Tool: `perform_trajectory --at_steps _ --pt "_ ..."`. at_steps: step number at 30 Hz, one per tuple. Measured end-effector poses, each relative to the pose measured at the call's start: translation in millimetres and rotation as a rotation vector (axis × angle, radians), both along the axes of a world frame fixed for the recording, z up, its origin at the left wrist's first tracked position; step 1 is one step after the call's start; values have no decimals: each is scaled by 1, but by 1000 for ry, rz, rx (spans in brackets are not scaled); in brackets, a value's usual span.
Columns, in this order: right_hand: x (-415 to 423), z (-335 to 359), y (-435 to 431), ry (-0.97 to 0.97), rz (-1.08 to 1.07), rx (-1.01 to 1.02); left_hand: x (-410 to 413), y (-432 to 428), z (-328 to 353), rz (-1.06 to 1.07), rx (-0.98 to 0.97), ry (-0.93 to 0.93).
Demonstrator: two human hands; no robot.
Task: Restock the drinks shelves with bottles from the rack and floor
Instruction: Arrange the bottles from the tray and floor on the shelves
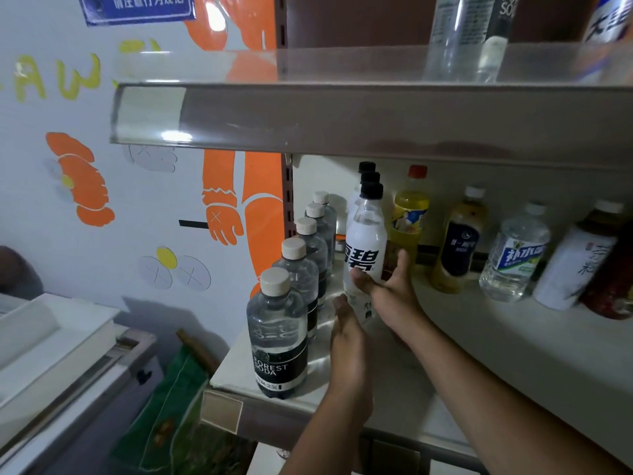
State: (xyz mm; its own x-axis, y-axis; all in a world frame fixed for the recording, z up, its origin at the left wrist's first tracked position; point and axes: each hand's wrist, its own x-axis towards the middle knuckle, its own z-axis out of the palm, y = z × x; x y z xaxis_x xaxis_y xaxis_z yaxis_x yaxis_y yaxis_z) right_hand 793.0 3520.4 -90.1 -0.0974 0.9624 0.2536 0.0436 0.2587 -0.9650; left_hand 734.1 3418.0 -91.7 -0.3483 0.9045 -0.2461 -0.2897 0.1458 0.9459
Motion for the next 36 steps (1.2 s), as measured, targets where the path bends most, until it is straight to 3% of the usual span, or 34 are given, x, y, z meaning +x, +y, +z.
perform_trajectory --at_steps 6,8,12,16,20,27,36 --pt "8 16 -8 -93 32 -37 -5 -11 0 -28 50 22" --pt "10 20 -15 -125 17 -75 -8 -15 -1 -49 98 120" --pt "18 23 -37 -273 -107 -49 -21 -25 -1 -106 198 718" --pt "44 21 -79 -657 -372 4 -24 -39 9 -302 261 1296" --pt "74 17 -144 -1048 -577 -49 -17 -54 18 -469 237 1592" --pt "132 -2 -272 -1272 -762 -294 42 -118 13 -716 480 1668" --pt "213 -23 -434 -1191 -949 -558 162 -226 -2 -1031 801 1570"
